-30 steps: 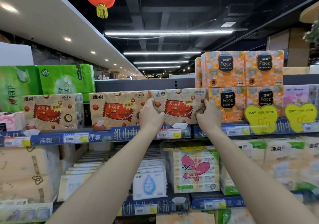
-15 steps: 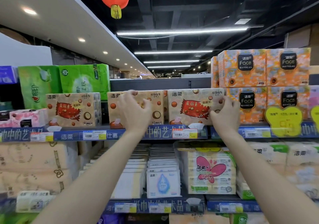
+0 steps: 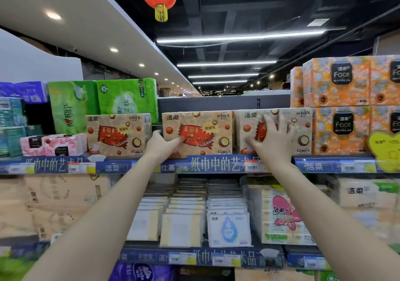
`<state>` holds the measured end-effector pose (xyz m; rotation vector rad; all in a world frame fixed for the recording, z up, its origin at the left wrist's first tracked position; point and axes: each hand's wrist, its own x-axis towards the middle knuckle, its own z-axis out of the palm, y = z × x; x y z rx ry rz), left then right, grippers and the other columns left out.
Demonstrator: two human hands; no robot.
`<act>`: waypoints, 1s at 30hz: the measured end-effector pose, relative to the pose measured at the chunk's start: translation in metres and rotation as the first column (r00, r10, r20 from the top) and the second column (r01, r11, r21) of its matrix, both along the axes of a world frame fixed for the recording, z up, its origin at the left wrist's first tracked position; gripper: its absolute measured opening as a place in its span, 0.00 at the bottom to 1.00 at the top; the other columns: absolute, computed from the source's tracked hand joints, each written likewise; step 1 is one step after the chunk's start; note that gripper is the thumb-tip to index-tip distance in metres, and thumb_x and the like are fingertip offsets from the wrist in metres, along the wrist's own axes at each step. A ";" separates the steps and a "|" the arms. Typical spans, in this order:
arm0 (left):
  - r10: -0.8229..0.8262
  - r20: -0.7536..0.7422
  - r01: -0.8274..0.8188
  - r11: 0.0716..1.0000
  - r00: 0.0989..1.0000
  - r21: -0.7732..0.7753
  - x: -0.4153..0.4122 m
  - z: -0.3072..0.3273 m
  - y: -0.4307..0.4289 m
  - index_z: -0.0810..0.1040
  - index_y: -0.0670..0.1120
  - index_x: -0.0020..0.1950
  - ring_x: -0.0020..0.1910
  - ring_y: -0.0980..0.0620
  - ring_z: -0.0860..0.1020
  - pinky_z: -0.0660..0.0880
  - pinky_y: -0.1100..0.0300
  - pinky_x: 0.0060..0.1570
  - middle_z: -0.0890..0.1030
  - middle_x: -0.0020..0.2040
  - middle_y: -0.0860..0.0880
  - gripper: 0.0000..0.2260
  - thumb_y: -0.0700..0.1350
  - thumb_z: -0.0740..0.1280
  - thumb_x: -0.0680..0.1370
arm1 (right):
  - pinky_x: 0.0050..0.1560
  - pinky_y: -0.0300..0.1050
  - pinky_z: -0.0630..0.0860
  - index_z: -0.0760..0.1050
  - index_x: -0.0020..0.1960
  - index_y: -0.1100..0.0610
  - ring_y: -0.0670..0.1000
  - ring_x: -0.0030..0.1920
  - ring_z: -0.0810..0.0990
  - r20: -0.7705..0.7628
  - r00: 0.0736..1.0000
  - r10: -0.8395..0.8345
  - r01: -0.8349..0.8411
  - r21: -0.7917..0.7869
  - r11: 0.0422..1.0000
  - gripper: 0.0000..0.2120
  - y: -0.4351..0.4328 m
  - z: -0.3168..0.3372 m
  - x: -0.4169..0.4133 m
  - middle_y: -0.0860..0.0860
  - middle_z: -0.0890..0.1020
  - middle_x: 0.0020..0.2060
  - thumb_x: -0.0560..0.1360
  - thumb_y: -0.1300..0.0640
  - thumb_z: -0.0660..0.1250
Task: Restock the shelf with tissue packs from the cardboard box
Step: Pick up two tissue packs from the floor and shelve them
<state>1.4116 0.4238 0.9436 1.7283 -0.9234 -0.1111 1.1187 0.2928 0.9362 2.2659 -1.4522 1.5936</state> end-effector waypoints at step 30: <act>-0.573 -0.168 0.581 0.814 0.802 -0.005 0.005 0.020 -0.024 0.73 0.55 0.60 0.56 0.48 0.85 0.80 0.53 0.58 0.86 0.57 0.49 0.23 0.42 0.81 0.72 | 0.79 0.63 0.56 0.48 0.83 0.43 0.62 0.82 0.44 -0.122 0.992 -0.008 0.019 0.086 0.996 0.51 -0.001 -0.008 0.001 0.50 0.43 0.83 0.71 0.37 0.75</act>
